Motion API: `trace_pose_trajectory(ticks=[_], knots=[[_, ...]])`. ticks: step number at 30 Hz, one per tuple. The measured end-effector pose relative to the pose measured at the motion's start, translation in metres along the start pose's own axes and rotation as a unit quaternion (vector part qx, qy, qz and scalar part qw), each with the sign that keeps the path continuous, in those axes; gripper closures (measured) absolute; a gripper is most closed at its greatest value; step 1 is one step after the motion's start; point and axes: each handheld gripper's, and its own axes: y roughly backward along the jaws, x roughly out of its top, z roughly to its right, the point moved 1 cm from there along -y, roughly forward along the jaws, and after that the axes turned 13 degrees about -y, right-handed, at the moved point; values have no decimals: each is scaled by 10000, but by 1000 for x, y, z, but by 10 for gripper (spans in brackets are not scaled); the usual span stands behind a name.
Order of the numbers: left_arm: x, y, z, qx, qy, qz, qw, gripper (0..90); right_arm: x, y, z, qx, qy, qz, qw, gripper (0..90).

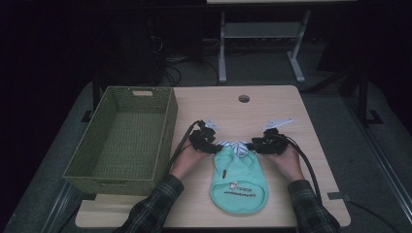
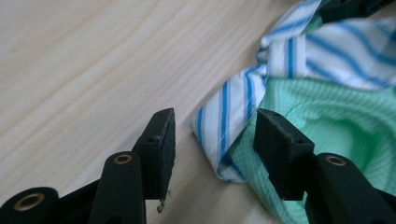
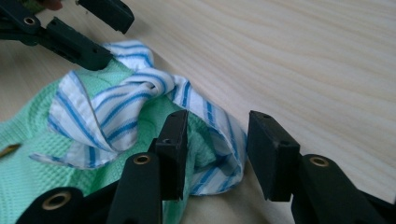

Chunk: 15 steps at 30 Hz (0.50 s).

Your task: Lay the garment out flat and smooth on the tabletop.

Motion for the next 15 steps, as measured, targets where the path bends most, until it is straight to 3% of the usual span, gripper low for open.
trace_pose_trajectory(ticks=[3, 9, 15], knots=[[-2, -3, 2, -7, -49, -91, 9999, 494, -3, -4, -2, -78, 60, -96, 9999, 599], [-2, -4, 3, -71, -69, -32, 9999, 564, -5, -5, -4, -153, 207, -136, 9996, 649], [-2, -3, 7, -143, -70, 22, 9999, 689, -7, -3, -5, -109, 211, -163, 9996, 770]])
